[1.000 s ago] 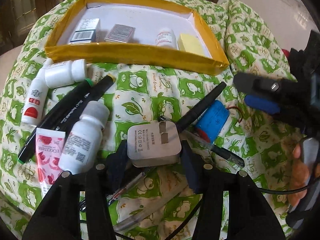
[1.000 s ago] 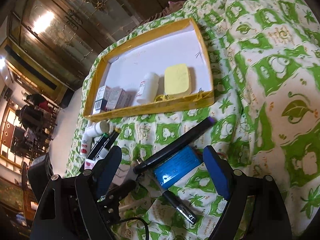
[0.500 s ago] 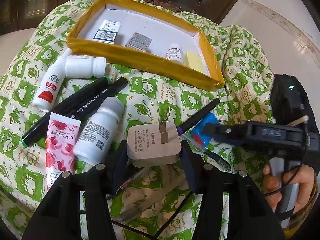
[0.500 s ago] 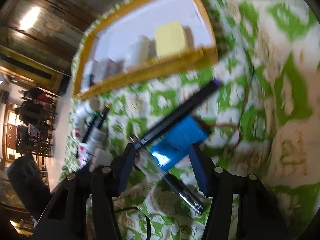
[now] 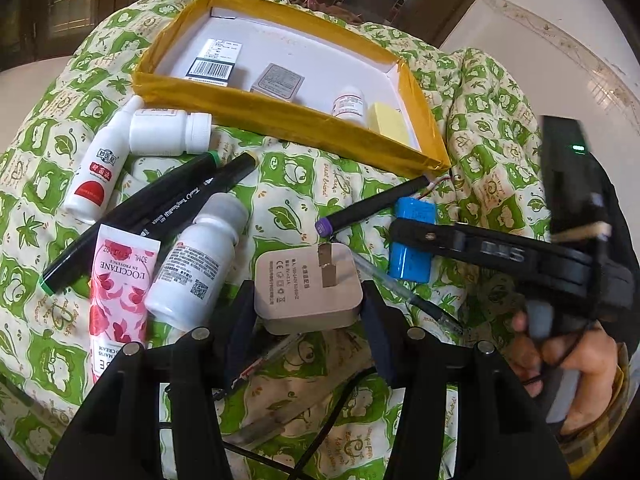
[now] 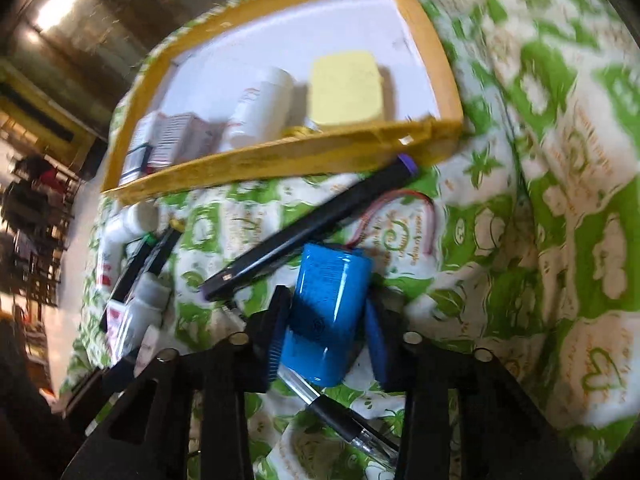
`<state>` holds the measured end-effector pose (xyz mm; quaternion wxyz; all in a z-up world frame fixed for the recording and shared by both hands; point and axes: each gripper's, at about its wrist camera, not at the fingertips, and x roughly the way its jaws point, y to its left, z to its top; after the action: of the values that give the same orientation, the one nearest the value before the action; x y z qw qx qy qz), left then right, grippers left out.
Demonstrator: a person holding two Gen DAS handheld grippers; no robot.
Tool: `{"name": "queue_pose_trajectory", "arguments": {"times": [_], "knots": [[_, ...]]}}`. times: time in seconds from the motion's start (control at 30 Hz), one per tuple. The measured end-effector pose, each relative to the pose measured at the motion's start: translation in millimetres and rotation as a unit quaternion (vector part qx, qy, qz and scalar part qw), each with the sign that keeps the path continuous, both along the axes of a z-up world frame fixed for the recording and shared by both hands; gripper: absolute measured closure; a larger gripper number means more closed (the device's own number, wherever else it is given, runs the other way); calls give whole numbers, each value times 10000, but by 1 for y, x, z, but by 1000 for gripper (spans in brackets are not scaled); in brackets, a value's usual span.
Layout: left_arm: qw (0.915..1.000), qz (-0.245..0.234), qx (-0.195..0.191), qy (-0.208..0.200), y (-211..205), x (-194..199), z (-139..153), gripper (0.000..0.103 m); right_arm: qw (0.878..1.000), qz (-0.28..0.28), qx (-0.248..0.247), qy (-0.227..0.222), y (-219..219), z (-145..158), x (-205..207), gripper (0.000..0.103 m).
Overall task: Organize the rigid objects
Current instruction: 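Grasp the white plug charger with left tool while right tool grasps the blue battery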
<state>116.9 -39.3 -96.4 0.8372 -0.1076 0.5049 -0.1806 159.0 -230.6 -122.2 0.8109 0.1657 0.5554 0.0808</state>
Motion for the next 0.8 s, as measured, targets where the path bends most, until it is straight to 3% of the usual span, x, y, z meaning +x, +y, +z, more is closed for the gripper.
{"name": "queue_pose_trajectory", "arguments": {"times": [0.17,0.47,0.8], "knots": [[10000,21,-31,-19,2,-1,0,53,9985,163,292,-432,-7,23,-19,74],[9997,42,-54,-245,3,-5,9,53,9969,95,529,-582,-18,36,-26,74],[9995,102,-83,-291,5,-6,11,53,9949,50,188,-987,-15,58,-27,74]]}}
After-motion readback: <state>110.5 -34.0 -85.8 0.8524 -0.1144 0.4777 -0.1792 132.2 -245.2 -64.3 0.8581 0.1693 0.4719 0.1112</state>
